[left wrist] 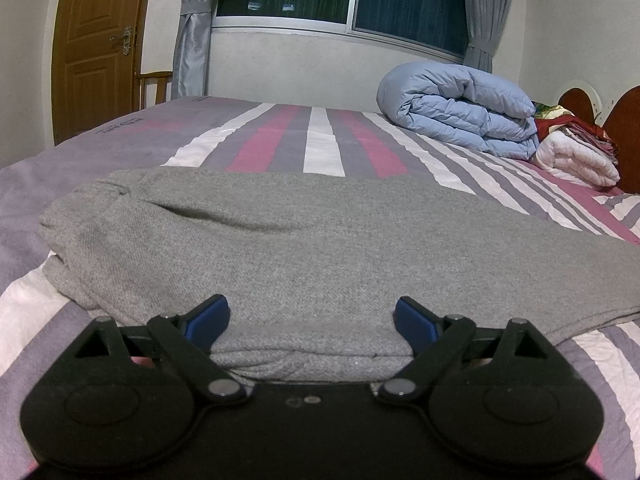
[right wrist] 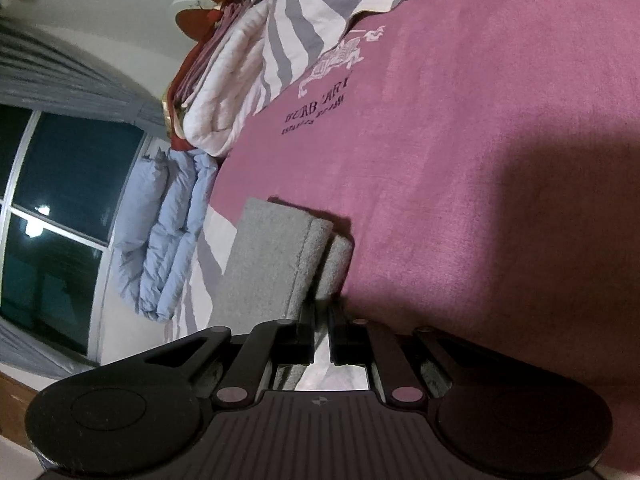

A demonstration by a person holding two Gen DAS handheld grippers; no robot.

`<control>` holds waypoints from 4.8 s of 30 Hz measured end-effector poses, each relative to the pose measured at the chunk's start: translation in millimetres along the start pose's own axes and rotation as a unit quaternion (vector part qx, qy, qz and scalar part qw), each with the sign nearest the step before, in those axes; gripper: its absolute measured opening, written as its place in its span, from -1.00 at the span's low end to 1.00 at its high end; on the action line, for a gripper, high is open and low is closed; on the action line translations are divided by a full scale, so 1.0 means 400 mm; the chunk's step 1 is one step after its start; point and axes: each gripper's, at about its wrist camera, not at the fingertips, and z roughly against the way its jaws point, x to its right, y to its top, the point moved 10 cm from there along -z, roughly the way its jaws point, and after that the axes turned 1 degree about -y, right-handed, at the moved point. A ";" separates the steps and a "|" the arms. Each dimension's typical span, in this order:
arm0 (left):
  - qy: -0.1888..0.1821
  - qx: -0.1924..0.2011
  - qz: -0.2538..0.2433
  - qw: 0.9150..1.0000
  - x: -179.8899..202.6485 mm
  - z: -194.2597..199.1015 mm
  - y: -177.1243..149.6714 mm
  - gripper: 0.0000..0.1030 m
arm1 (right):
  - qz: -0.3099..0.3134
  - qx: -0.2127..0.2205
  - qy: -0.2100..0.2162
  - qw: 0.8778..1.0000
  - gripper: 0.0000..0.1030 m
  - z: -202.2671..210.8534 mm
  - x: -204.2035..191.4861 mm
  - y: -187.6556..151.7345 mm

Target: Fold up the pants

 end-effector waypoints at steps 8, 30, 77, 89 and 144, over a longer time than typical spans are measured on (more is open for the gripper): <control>0.001 0.000 -0.001 1.000 0.001 0.000 0.000 0.65 | 0.065 0.006 -0.008 0.998 -0.90 -0.025 -0.041 0.036; -0.011 0.002 0.007 1.000 -0.007 -0.001 0.000 0.66 | 0.056 0.029 0.002 0.998 0.46 0.042 -0.068 0.019; -0.017 -0.001 0.008 1.000 -0.001 0.003 -0.001 0.70 | 0.100 -0.015 0.014 0.995 0.18 -0.040 -0.086 0.032; -0.017 -0.002 0.008 1.000 -0.004 0.003 -0.001 0.70 | 0.084 -0.013 -0.001 0.996 -0.73 -0.061 -0.036 0.045; 0.049 0.036 0.041 0.997 -0.089 0.046 0.030 0.84 | 0.108 -0.006 -0.023 0.994 -0.73 -0.066 -0.071 0.033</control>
